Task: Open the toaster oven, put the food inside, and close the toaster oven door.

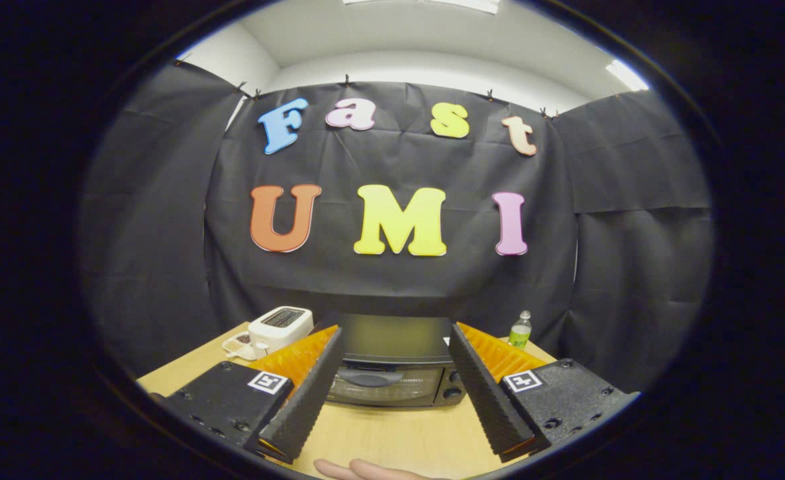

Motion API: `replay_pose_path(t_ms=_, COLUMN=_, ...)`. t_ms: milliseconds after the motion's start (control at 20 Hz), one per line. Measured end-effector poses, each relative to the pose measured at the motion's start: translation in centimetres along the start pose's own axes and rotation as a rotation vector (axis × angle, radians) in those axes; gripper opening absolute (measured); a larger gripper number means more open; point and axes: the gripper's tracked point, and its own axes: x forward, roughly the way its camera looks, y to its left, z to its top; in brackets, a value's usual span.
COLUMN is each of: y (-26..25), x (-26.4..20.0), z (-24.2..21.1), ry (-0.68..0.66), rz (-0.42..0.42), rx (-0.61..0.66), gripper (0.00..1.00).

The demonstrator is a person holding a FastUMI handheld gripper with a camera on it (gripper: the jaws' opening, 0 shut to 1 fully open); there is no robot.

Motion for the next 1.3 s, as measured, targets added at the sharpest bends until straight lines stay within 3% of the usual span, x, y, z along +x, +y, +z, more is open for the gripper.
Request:
replay_pose_path(t_ms=400, y=1.4, x=7.6, z=-4.2, ry=0.129, rz=0.047, rx=0.034, gripper=1.00)
replay_pose_path(t_ms=650, y=1.7, x=11.5, z=-8.4, ry=0.226, rz=0.023, rx=0.002, gripper=1.00)
replay_pose_path(t_ms=1000, y=2.9, x=13.5, z=-13.0, ry=0.320, rz=0.006, rx=-0.026, gripper=1.00)
replay_pose_path(t_ms=1300, y=2.9, x=15.0, z=-13.9, ry=0.340, rz=0.010, rx=-0.028, gripper=1.00)
